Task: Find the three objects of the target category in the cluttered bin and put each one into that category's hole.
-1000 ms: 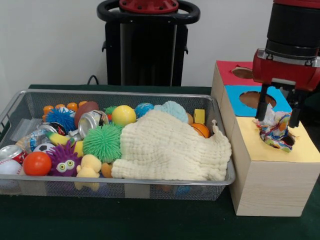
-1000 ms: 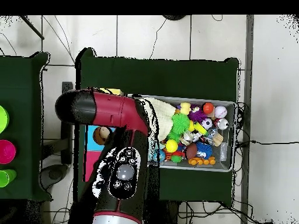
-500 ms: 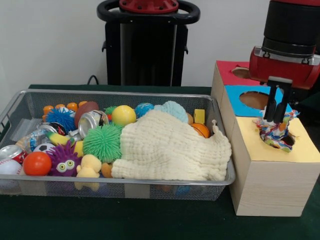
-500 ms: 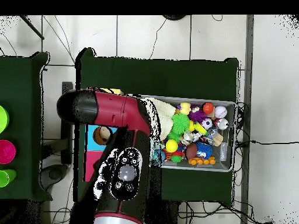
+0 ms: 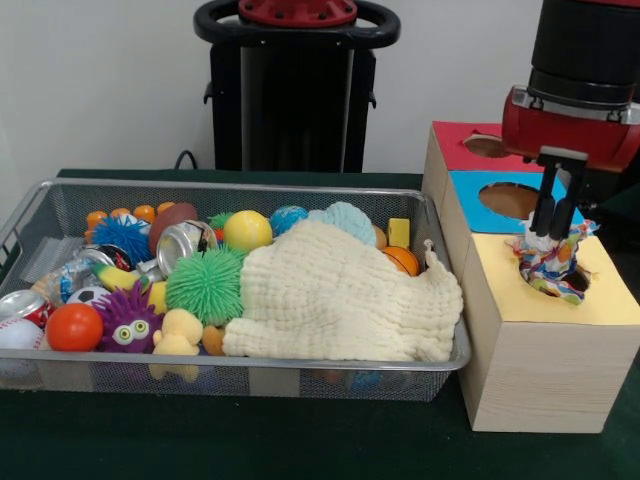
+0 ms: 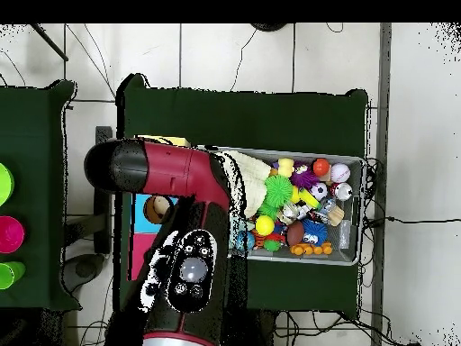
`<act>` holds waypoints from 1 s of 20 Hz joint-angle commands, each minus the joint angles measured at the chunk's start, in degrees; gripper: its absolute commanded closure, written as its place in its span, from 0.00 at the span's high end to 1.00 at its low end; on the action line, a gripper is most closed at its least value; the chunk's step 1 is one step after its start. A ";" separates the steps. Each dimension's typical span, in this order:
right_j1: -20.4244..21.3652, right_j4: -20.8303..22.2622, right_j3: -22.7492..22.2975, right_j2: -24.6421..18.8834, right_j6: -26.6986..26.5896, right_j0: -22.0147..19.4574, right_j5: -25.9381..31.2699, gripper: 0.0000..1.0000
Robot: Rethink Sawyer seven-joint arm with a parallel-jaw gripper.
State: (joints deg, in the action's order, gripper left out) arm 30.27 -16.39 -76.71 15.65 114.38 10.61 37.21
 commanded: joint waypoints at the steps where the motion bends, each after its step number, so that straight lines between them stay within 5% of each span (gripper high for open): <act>1: -0.93 0.52 -7.19 -2.75 9.32 -0.84 1.96 0.00; 20: -3.17 -0.29 -8.62 -4.08 10.90 0.19 -3.64 0.00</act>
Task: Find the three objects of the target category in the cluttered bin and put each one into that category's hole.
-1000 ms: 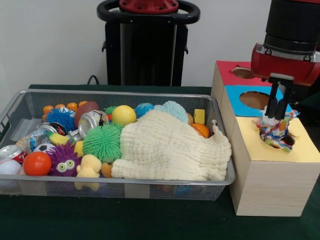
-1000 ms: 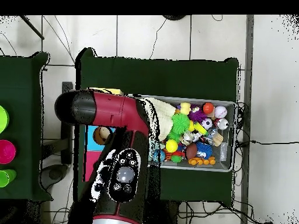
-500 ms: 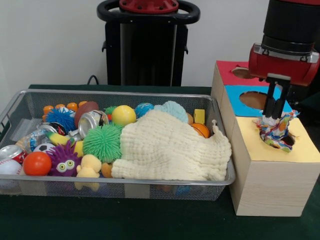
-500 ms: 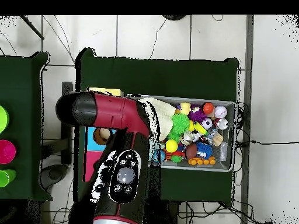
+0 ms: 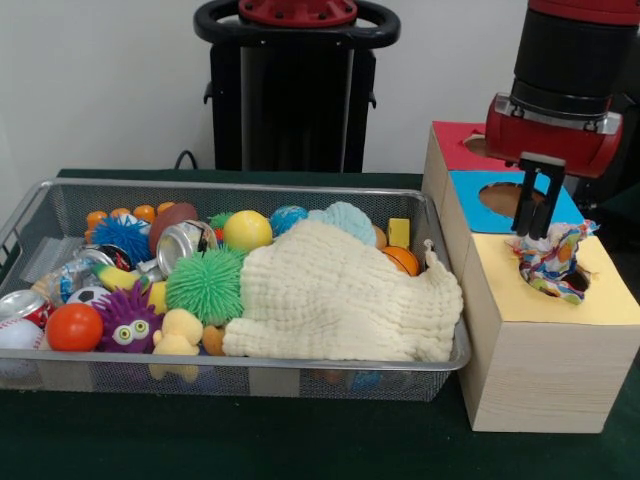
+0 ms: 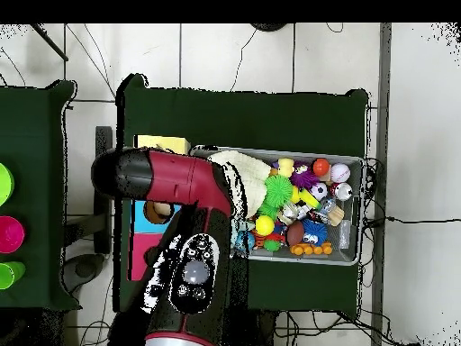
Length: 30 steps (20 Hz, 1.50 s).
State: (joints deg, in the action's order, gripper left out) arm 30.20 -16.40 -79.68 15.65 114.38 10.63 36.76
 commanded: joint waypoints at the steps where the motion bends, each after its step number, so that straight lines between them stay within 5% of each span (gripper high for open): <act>1: -3.21 -0.34 -5.38 -3.89 11.24 0.48 -3.18 0.00; 15: -2.46 -2.78 -3.14 -3.54 13.43 2.23 -0.17 0.00; 30: -9.48 -2.01 2.19 -0.58 14.54 2.97 -9.00 0.00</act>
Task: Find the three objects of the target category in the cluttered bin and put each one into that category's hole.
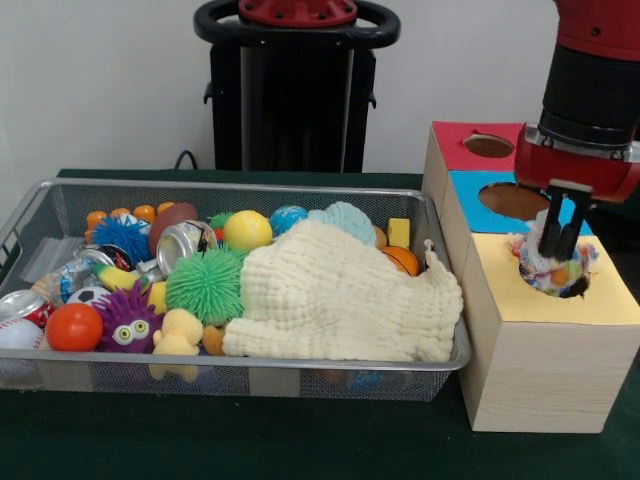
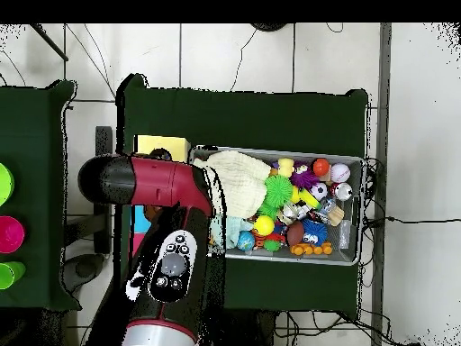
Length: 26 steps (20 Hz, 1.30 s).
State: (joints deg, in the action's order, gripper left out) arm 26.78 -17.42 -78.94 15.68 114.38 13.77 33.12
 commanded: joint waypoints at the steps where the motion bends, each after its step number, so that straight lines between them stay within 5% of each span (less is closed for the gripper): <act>1: -6.28 -1.03 1.70 -0.39 14.53 -0.24 -5.64 0.00; 19: -10.62 -4.65 1.03 -0.51 15.35 1.24 -13.56 0.00; 26: -7.60 -5.09 -0.68 -2.35 12.29 -0.07 -10.15 0.00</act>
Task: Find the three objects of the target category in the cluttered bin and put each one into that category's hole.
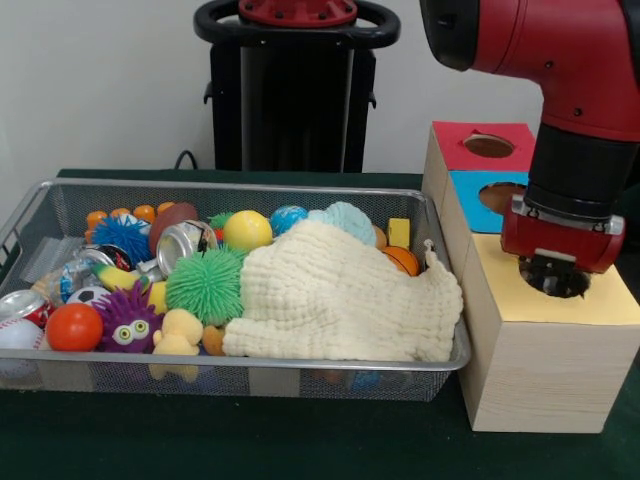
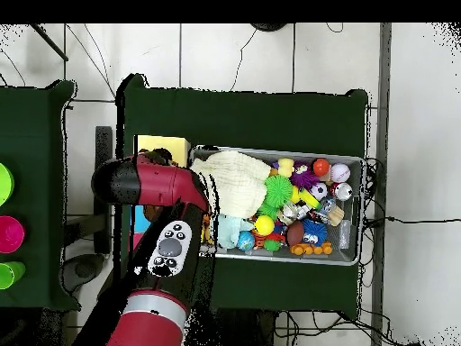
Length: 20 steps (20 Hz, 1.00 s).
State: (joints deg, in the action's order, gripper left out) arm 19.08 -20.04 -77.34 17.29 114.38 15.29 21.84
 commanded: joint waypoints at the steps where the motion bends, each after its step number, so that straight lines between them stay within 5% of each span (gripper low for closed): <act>1: 0.92 -2.44 -2.34 -3.79 12.10 -1.56 2.35 0.00; 7: 7.33 -1.93 -2.00 -2.01 11.08 -1.25 13.00 0.00; 20: 10.15 -1.30 -2.71 -3.51 10.03 -2.97 14.05 0.00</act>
State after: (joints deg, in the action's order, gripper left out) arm 28.16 -20.09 -77.37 17.32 114.38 14.64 30.83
